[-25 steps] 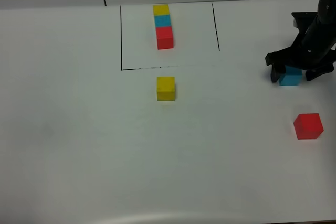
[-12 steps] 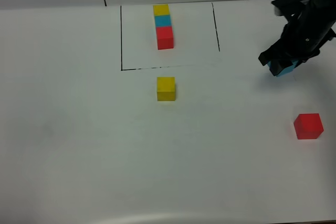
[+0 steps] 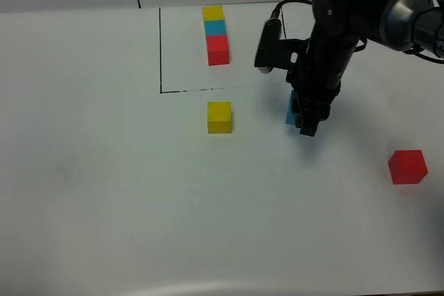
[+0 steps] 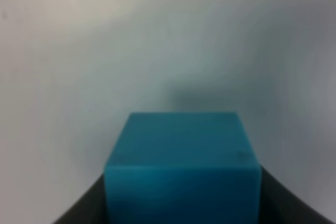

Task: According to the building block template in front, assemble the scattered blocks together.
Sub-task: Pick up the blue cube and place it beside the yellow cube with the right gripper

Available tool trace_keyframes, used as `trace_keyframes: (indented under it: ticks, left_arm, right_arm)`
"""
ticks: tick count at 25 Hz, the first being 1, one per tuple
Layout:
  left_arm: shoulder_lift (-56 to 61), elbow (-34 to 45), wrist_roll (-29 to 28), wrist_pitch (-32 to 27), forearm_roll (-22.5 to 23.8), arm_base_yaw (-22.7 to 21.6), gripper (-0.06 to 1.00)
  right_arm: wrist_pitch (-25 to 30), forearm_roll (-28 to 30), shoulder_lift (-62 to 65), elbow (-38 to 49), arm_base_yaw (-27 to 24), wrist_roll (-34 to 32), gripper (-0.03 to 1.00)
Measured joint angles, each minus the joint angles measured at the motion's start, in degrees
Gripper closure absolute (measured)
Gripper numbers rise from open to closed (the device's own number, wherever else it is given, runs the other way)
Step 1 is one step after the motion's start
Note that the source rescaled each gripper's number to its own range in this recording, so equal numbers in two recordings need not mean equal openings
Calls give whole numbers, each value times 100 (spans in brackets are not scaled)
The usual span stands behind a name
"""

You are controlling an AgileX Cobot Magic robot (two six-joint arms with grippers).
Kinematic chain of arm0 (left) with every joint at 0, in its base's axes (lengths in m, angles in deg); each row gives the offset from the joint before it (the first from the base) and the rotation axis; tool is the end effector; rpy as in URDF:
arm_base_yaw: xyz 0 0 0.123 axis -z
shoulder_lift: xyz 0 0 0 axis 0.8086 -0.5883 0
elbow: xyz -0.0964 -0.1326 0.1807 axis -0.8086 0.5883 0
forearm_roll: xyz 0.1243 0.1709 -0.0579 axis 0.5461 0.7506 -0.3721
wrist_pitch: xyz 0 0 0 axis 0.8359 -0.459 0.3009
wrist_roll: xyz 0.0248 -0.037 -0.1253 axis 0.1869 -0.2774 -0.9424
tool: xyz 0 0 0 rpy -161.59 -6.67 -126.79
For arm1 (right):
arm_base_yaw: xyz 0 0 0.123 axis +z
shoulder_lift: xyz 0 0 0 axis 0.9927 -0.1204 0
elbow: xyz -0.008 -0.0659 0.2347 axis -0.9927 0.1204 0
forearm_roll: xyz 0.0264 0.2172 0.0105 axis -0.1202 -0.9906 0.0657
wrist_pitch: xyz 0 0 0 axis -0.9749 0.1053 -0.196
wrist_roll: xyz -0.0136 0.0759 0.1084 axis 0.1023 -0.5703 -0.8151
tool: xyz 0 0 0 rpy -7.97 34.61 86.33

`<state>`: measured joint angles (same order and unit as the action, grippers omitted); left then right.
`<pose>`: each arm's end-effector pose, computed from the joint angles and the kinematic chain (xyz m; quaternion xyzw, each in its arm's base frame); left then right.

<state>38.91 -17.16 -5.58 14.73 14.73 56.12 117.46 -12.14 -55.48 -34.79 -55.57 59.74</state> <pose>0.0430 -0.0102 0.2437 0.0177 0.8514 -0.0463 0.5222 0.3389 0.1783 0.1115 -0.6307 0.7727 -0.0085 0.0708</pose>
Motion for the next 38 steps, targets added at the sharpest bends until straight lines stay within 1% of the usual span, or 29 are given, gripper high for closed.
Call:
trace_keyframes:
  ticks: [3,7,10,13,19,23,30,38]
  left_arm:
    - [0,0,0,0,0,0,12]
    - [0,0,0,0,0,0,12]
    - [0,0,0,0,0,0,12]
    - [0,0,0,0,0,0,12]
    - [0,0,0,0,0,0,12]
    - [0,0,0,0,0,0,12]
    - [0,0,0,0,0,0,12]
    - [0,0,0,0,0,0,12]
  right_arm:
    - [102,25,-295,-333,199,225,95]
    - [401,25,-797,-1101,427,298,95]
    - [590,19,-1128,-1583,483,327,95]
    - [727,37,-1386,-1843,480,340,95]
    - [744,45,-1602,-1989,480,440,95]
    - [823,43,-1752,-2207,480,429,95]
    - [826,35,-1836,-2244,492,335,95]
    - [662,41,-1869,-2273,650,175,95]
